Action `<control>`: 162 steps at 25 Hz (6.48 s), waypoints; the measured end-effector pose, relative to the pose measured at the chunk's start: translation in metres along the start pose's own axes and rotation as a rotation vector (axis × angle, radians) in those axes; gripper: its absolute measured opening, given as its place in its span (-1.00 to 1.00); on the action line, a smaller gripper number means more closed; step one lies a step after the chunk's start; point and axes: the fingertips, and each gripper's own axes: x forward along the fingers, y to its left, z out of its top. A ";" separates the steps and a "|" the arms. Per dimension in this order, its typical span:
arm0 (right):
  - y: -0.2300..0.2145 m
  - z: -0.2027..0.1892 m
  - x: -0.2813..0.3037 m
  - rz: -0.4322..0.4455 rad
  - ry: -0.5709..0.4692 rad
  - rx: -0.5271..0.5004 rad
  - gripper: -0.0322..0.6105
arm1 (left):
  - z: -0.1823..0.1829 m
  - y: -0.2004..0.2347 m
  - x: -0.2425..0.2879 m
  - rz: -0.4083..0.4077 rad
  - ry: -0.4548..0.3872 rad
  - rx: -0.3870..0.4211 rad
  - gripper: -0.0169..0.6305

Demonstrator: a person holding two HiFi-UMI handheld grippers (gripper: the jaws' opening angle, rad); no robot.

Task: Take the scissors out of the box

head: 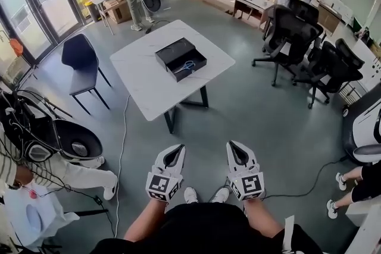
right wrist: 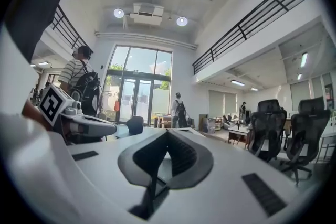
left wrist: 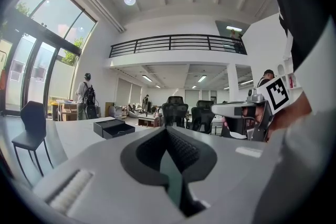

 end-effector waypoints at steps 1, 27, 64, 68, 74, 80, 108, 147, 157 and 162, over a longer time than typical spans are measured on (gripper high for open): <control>0.003 0.001 0.000 -0.011 0.001 0.004 -0.88 | 0.000 0.004 -0.004 -0.002 -0.002 -0.001 -0.92; -0.030 -0.004 0.055 -0.015 0.010 0.034 -0.88 | -0.005 0.044 0.041 0.003 0.039 0.006 -0.92; -0.137 -0.033 0.198 0.211 0.068 0.060 -0.88 | -0.010 0.091 0.198 0.124 0.130 0.009 -0.92; -0.136 -0.026 0.238 0.215 0.069 0.040 -0.88 | -0.001 0.120 0.221 0.089 0.118 0.018 -0.92; -0.131 -0.017 0.294 0.232 0.062 0.026 -0.88 | 0.004 0.163 0.246 0.083 0.104 0.010 -0.92; -0.115 -0.013 0.334 0.238 0.078 0.012 -0.88 | 0.003 0.202 0.251 0.075 0.104 0.005 -0.92; -0.119 -0.008 0.427 0.361 0.085 -0.012 -0.88 | 0.003 0.260 0.287 0.146 0.117 -0.026 -0.92; -0.168 -0.072 0.598 0.956 0.195 -0.127 -0.88 | -0.002 0.362 0.365 0.696 0.156 -0.198 -0.92; -0.116 -0.119 0.582 1.181 0.407 -0.298 -0.88 | 0.000 0.383 0.357 0.707 0.140 -0.169 -0.92; -0.106 -0.160 0.573 1.253 0.518 -0.564 -0.88 | -0.007 0.387 0.346 0.699 0.152 -0.182 -0.92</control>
